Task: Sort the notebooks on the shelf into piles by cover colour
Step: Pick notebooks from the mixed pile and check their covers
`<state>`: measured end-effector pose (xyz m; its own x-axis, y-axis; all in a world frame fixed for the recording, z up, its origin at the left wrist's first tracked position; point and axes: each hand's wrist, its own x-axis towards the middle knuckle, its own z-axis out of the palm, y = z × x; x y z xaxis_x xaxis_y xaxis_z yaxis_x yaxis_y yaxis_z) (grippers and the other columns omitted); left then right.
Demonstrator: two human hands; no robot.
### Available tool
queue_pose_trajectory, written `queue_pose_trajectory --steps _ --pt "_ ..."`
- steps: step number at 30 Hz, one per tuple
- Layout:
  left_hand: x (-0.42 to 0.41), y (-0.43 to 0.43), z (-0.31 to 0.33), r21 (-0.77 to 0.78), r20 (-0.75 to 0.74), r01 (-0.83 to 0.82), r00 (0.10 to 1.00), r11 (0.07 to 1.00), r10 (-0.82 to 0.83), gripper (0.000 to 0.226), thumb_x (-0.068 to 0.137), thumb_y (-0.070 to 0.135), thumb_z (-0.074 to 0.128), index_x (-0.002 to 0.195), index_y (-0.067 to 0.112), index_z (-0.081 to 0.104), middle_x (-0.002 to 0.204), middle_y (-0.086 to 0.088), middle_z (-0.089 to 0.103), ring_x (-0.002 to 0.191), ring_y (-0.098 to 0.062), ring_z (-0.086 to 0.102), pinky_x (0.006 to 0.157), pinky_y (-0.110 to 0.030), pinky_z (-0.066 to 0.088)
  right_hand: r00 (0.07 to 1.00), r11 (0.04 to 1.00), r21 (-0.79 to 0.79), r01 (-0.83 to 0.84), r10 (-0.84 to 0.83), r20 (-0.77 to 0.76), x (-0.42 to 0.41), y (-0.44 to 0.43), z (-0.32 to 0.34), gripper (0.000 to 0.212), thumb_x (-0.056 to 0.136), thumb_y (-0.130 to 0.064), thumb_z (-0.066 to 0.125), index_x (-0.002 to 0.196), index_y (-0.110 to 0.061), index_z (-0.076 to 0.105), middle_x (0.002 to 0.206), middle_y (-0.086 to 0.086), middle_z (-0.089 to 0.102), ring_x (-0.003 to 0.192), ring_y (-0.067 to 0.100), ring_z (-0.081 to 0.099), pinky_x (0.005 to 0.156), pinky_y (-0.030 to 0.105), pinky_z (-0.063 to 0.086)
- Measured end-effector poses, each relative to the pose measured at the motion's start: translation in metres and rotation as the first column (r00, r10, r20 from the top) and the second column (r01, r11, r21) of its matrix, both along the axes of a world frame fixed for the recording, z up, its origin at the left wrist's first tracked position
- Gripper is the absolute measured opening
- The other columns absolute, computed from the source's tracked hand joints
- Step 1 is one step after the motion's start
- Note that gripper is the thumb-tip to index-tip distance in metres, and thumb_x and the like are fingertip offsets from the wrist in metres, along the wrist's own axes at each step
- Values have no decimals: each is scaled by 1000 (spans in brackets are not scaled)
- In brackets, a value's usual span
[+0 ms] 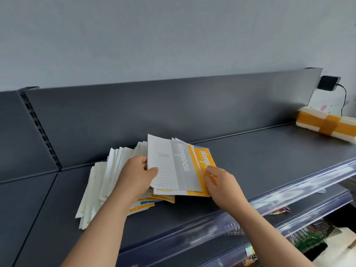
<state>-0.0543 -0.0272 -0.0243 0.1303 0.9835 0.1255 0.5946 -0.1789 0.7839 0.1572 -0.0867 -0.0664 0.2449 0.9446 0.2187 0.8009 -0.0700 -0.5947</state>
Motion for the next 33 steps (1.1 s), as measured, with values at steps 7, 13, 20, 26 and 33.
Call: queue_pose_trajectory --steps 7,13,20,26,33 --pt "3 -8 -2 -25 13 1 1000 1000 0 24 90 14 60 113 16 65 113 3 68 99 -16 65 68 -24 57 996 998 -37 -44 47 80 5 3 -14 27 95 -12 30 80 -8 51 67 3 51 67 23 48 93 28 41" --pt "6 -11 0 -97 77 -34 996 995 41 16 89 12 59 105 15 59 106 3 67 96 -17 64 64 -24 53 984 983 -54 -176 174 -42 1 -6 -10 35 100 -20 30 112 -22 63 103 -4 64 82 13 61 63 20 49" --pt "8 -16 -4 -95 86 -58 994 994 66 17 89 8 55 105 13 58 109 1 68 98 -19 65 59 -19 50 990 996 -90 -17 4 -141 12 -3 -7 30 99 -27 33 91 -10 57 81 6 59 61 12 46 58 21 37" --pt "5 -21 -7 -111 130 -31 990 993 46 23 88 13 60 110 15 54 105 4 69 97 -16 66 69 -27 57 985 997 16 -75 76 -156 -3 -8 -12 31 97 -27 36 84 -6 53 75 5 55 74 16 44 68 20 39" --pt "-11 -43 -7 -112 370 -42 925 993 81 29 90 10 62 116 17 51 107 4 69 95 -13 67 71 -27 57 944 996 11 -90 89 -319 -13 -3 -8 33 91 -48 49 103 -18 53 105 -9 57 97 18 56 62 26 49"
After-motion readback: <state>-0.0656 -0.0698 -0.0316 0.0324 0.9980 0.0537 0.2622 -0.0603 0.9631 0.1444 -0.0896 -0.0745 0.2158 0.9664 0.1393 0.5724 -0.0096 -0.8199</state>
